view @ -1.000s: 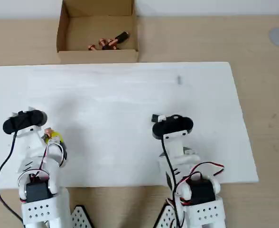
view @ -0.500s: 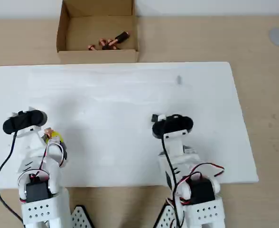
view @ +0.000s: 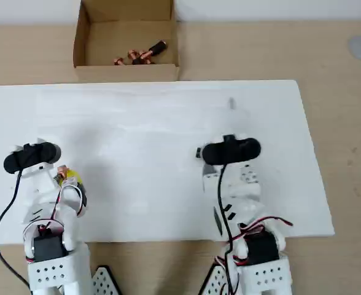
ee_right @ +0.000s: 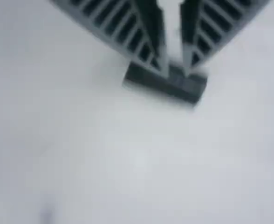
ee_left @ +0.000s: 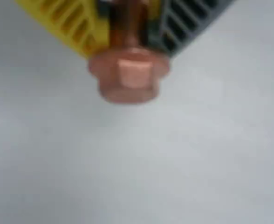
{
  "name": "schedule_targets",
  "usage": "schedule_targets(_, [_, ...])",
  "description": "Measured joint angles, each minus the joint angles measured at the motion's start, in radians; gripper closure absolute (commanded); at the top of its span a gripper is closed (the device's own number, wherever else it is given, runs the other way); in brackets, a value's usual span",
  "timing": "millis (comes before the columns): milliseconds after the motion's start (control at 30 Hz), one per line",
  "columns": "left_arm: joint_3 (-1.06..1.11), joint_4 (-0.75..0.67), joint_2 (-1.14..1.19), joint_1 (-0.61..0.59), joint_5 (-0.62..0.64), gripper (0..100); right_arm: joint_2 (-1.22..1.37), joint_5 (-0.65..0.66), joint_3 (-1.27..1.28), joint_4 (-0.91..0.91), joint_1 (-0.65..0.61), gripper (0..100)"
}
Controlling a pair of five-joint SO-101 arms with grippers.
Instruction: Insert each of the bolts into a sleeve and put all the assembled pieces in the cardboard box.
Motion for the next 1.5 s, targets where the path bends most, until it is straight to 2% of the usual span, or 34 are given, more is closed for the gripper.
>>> schedule_targets(200, [0.000, 0.000, 0.000, 0.000, 0.000, 99, 0.026, 0.029, -0.172, -0.005, 0.095, 98.4])
schedule_targets(300, [0.000, 0.000, 0.000, 0.000, 0.000, 99, 0.192, 0.032, -0.333, -0.005, 0.140, 98.5])
schedule_targets(433, [0.000, 0.000, 0.000, 0.000, 0.000, 99, 0.557, 0.006, -0.651, 0.035, 0.192, 98.4])
schedule_targets(533, [0.000, 0.000, 0.000, 0.000, 0.000, 99, 0.858, -0.037, -0.964, 0.167, 0.195, 98.3])
schedule_targets(633, [0.000, 0.000, 0.000, 0.000, 0.000, 99, 1.146, -0.048, -1.278, 0.358, 0.144, 95.7])
schedule_targets(800, [0.000, 0.000, 0.000, 0.000, 0.000, 99, 1.565, -0.020, -1.680, 0.723, -0.005, 78.7])
schedule_targets(867, [0.000, 0.000, 0.000, 0.000, 0.000, 99, 1.711, 0.060, -1.760, 0.841, -0.040, 76.2])
schedule_targets(967, [0.000, 0.000, 0.000, 0.000, 0.000, 99, 1.878, 0.241, -1.788, 0.882, -0.046, 75.9])
schedule_targets(1233, [0.000, 0.000, 0.000, 0.000, 0.000, 99, 1.935, 0.529, -1.789, 0.891, -0.052, 75.9])
schedule_targets(1500, [0.000, 0.000, 0.000, 0.000, 0.000, 99, 1.935, 1.080, -1.694, 0.891, -0.052, 75.9])
